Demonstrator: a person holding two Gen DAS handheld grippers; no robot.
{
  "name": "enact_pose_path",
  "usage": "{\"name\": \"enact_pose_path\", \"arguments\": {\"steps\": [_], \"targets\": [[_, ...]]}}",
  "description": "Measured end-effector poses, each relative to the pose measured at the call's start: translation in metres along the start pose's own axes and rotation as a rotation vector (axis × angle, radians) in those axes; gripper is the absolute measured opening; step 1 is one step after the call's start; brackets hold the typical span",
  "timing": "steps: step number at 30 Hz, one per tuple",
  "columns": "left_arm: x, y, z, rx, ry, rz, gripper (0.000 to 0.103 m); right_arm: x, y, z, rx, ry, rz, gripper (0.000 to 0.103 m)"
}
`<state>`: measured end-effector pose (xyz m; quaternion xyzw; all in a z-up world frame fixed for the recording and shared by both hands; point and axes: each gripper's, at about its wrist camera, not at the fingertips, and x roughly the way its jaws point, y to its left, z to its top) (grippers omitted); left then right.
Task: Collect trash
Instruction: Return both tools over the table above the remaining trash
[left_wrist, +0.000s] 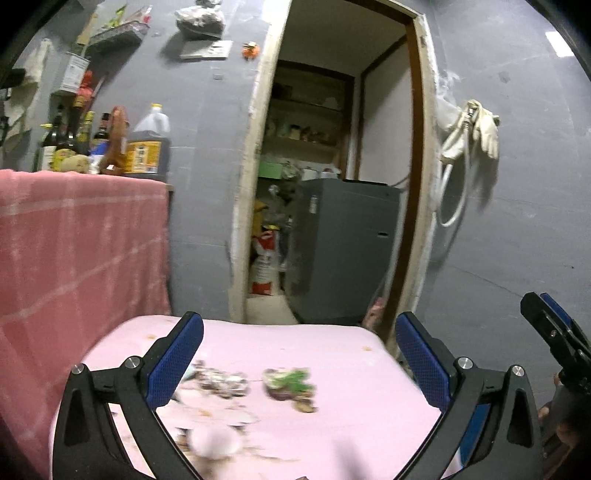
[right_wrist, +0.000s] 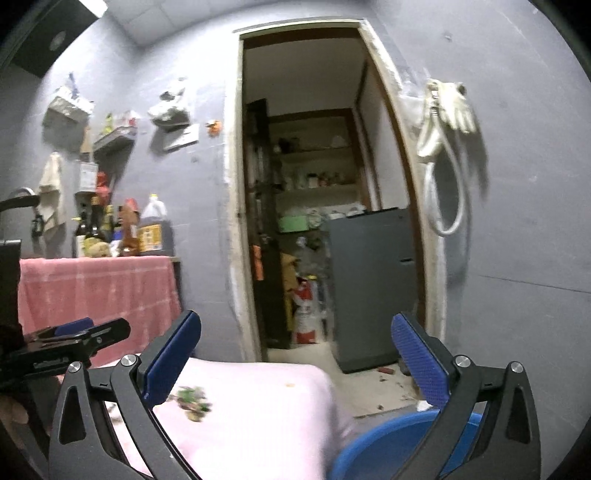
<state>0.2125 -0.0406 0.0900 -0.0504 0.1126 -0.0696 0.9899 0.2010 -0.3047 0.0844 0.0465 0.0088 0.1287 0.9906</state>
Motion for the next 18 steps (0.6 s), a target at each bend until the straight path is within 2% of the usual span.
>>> {"name": "enact_pose_path", "arguments": {"steps": [9, 13, 18], "targets": [[-0.017, 0.055, -0.008, -0.009, -0.004, 0.092, 0.101, 0.024, 0.042, -0.011, -0.014, 0.038, 0.092, 0.103], [-0.007, 0.078, -0.020, -0.002, 0.053, 0.142, 0.101, 0.043, 0.054, -0.020, -0.013, 0.117, 0.099, 0.103], [0.004, 0.098, -0.041, -0.025, 0.119, 0.171, 0.101, 0.063, 0.066, -0.034, -0.035, 0.198, 0.099, 0.103]]}}
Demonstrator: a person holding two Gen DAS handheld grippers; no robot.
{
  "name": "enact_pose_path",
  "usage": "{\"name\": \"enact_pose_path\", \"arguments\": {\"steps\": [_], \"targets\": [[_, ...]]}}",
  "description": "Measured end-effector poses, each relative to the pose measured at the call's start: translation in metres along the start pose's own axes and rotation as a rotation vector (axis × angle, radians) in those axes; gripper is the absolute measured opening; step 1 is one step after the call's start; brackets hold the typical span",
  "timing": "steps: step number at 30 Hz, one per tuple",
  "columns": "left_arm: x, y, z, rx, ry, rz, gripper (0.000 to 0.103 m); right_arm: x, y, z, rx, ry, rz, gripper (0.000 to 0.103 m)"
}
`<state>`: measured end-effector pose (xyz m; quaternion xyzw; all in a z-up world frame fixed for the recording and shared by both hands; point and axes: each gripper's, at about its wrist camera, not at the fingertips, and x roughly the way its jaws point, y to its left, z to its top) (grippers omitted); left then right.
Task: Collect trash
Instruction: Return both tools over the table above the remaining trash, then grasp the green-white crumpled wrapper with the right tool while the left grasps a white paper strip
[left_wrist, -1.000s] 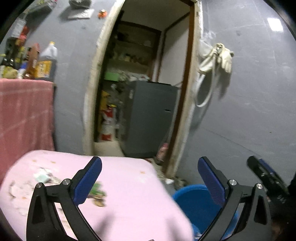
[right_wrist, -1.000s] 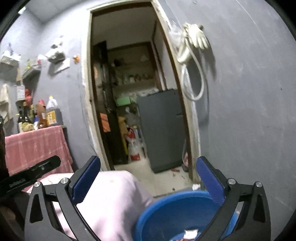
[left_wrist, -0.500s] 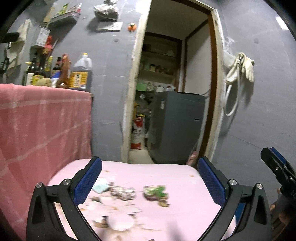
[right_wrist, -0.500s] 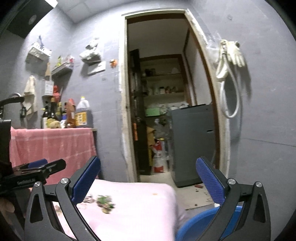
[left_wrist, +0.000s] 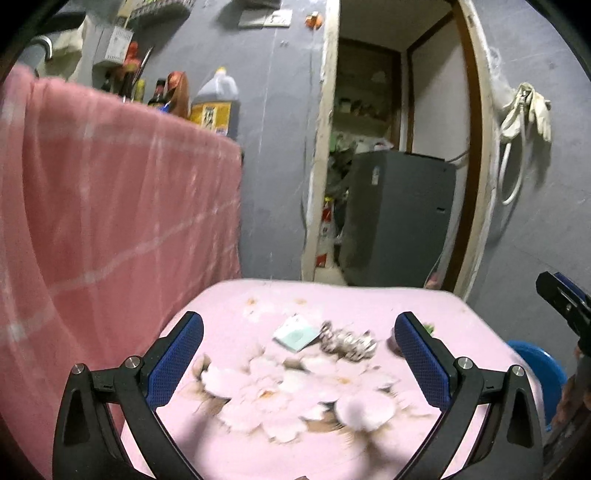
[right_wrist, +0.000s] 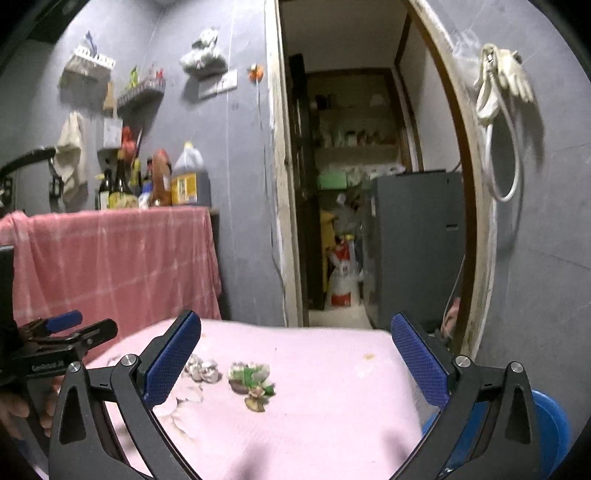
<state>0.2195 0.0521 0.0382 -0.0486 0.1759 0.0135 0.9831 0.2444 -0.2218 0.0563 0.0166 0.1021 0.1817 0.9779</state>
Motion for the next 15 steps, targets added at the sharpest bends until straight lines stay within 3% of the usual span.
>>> {"name": "enact_pose_path", "arguments": {"steps": [6, 12, 15], "targets": [[0.010, 0.018, -0.001, -0.050, 0.058, -0.012, 0.101, 0.020, 0.008, -0.005, -0.018, 0.055, 0.013, 0.103], [0.042, 0.031, 0.006, -0.058, 0.232, -0.008, 0.101, 0.048, 0.012, -0.012, -0.002, 0.181, 0.019, 0.103], [0.052, 0.036, 0.002, -0.073, 0.274, -0.020, 0.101, 0.063, 0.014, -0.018, -0.006, 0.250, 0.025, 0.103]]}}
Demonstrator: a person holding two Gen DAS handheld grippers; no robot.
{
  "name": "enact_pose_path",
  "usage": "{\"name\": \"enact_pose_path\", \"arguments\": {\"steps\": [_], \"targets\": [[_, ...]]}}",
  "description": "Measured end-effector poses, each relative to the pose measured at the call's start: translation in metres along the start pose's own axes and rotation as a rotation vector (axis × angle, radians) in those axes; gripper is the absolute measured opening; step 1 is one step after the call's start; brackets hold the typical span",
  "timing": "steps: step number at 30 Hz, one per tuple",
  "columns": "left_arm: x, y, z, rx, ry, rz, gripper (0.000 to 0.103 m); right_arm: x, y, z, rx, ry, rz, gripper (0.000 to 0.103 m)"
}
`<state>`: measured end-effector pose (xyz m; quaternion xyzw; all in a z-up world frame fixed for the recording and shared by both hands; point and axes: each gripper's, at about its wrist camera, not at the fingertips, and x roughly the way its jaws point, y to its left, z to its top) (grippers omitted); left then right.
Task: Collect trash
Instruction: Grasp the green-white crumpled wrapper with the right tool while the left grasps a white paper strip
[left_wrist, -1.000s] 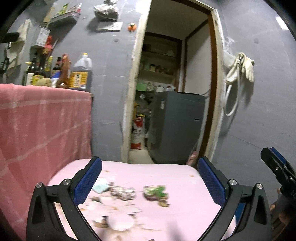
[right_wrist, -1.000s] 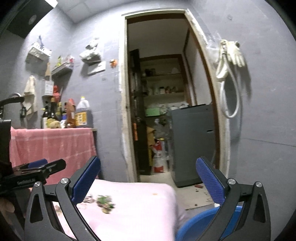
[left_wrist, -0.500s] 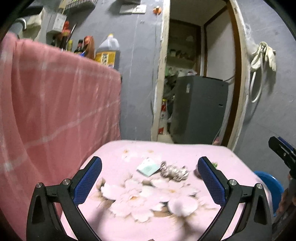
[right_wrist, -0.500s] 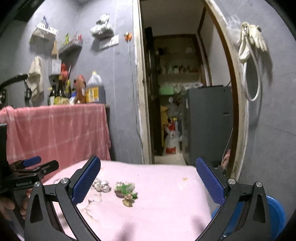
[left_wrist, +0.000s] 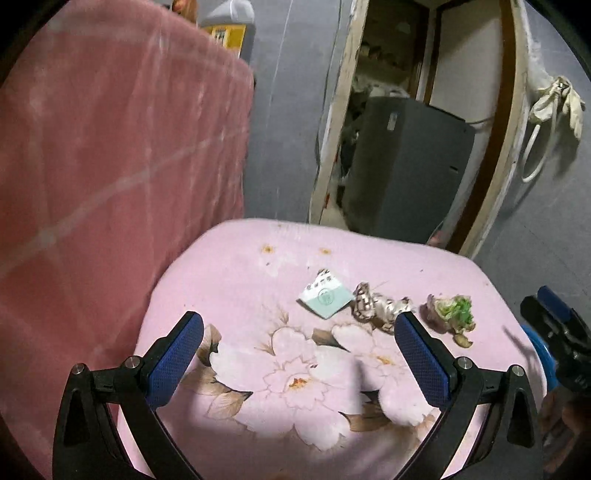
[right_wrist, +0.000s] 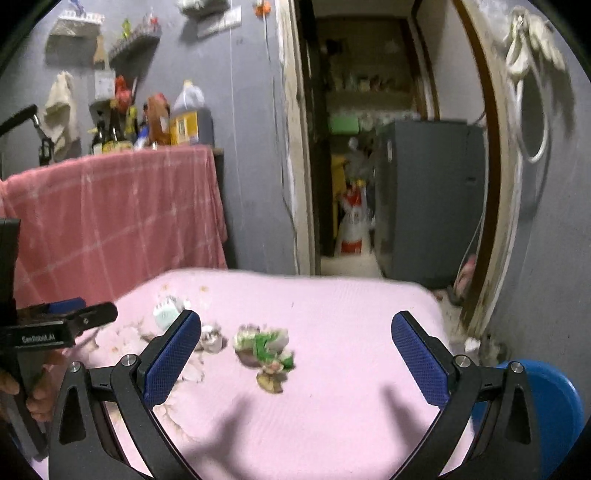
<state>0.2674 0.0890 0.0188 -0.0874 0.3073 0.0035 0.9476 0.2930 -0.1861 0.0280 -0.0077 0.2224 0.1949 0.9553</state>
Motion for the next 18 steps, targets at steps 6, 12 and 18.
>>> {"name": "enact_pose_path", "arguments": {"steps": [6, 12, 18], "targets": [[0.016, -0.003, 0.005, 0.029, 0.050, 0.008, 0.097, 0.036, -0.003, -0.001, 0.032, 0.160, 0.050, 0.097], [0.043, -0.012, 0.011, 0.101, 0.148, -0.025, 0.072, 0.058, -0.005, -0.005, 0.051, 0.273, 0.074, 0.086], [0.063, -0.010, 0.020, 0.095, 0.191, -0.049, 0.071, 0.067, 0.001, -0.002, 0.034, 0.296, 0.082, 0.084]]}}
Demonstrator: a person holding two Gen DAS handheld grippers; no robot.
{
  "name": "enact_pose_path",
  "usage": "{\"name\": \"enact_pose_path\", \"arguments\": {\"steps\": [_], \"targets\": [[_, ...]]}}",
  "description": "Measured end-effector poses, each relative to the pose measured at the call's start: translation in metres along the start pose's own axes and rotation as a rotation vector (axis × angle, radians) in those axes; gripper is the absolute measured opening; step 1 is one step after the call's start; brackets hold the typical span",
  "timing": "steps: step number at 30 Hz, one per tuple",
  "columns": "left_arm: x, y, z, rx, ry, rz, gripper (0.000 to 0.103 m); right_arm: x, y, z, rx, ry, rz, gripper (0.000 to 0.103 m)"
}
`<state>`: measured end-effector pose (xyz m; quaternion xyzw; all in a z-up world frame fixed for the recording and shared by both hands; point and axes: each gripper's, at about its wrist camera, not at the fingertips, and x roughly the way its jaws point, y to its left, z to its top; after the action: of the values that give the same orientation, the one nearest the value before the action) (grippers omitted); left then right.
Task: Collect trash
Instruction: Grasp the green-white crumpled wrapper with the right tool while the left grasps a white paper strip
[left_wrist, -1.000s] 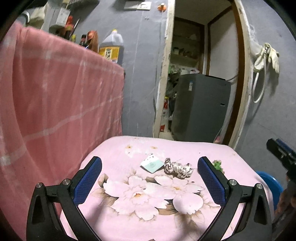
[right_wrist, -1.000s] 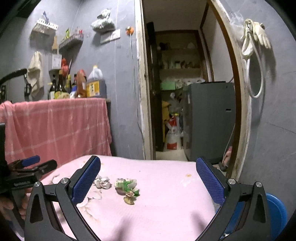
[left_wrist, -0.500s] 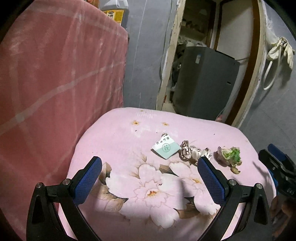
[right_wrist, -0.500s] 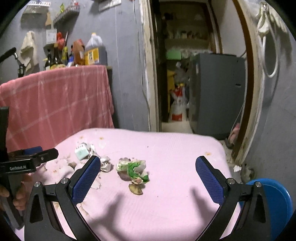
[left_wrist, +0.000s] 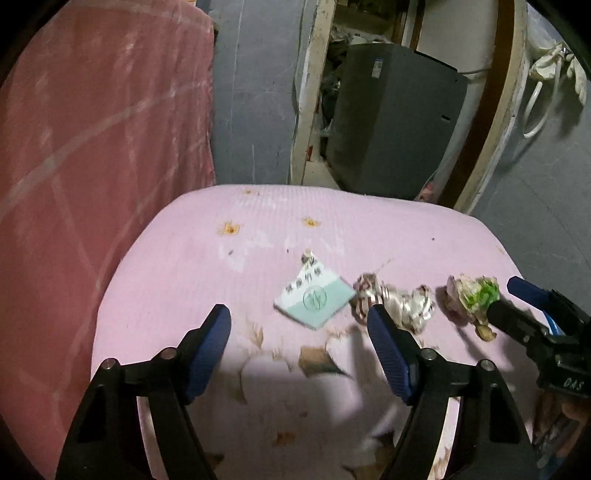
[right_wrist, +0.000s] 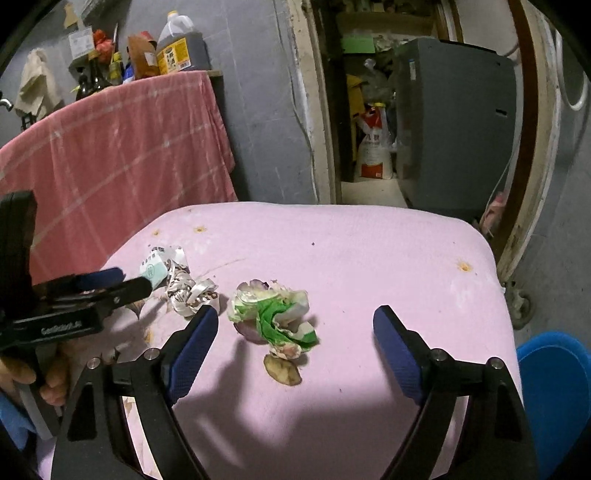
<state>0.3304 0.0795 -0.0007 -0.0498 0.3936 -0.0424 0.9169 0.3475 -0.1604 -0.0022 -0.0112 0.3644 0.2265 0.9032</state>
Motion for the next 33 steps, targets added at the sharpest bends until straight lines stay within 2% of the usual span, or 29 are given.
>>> {"name": "enact_pose_path", "arguments": {"steps": [5, 8, 10, 12, 14, 16, 18, 21, 25, 28, 32, 33], "targets": [[0.015, -0.001, 0.010, 0.031, 0.034, 0.002, 0.069, 0.008, 0.003, 0.004, -0.012, 0.028, 0.010, 0.075], [0.021, -0.001, 0.012, 0.030, 0.045, -0.012, 0.058, 0.012, 0.005, 0.003, -0.027, 0.046, 0.019, 0.063], [0.022, 0.000, 0.012, 0.027, 0.050, -0.027, 0.051, 0.014, 0.006, 0.002, -0.029, 0.056, 0.032, 0.051], [0.021, -0.001, 0.012, 0.029, 0.050, -0.036, 0.046, 0.014, 0.006, 0.002, -0.026, 0.057, 0.043, 0.048], [0.023, -0.003, 0.013, 0.039, 0.054, -0.042, 0.042, 0.015, 0.005, 0.001, -0.023, 0.060, 0.051, 0.039], [0.022, -0.005, 0.013, 0.048, 0.051, -0.048, 0.030, 0.015, 0.004, 0.000, -0.017, 0.061, 0.056, 0.032], [0.023, -0.006, 0.013, 0.052, 0.054, -0.054, 0.025, 0.014, 0.004, 0.000, -0.012, 0.055, 0.056, 0.027], [0.021, -0.007, 0.011, 0.049, 0.052, -0.059, 0.016, 0.012, 0.004, -0.002, -0.008, 0.047, 0.063, 0.025], [0.018, -0.009, 0.009, 0.058, 0.044, -0.076, 0.010, 0.009, 0.004, -0.003, -0.006, 0.033, 0.073, 0.022], [0.014, -0.015, 0.006, 0.082, 0.029, -0.092, 0.002, 0.004, 0.003, -0.004, -0.004, 0.011, 0.078, 0.022], [0.000, -0.022, -0.001, 0.077, -0.016, -0.104, 0.000, -0.009, 0.001, -0.006, 0.002, -0.058, 0.092, 0.022], [-0.008, -0.022, -0.004, 0.056, -0.051, -0.126, 0.000, -0.012, 0.000, -0.006, 0.003, -0.076, 0.094, 0.022]]}}
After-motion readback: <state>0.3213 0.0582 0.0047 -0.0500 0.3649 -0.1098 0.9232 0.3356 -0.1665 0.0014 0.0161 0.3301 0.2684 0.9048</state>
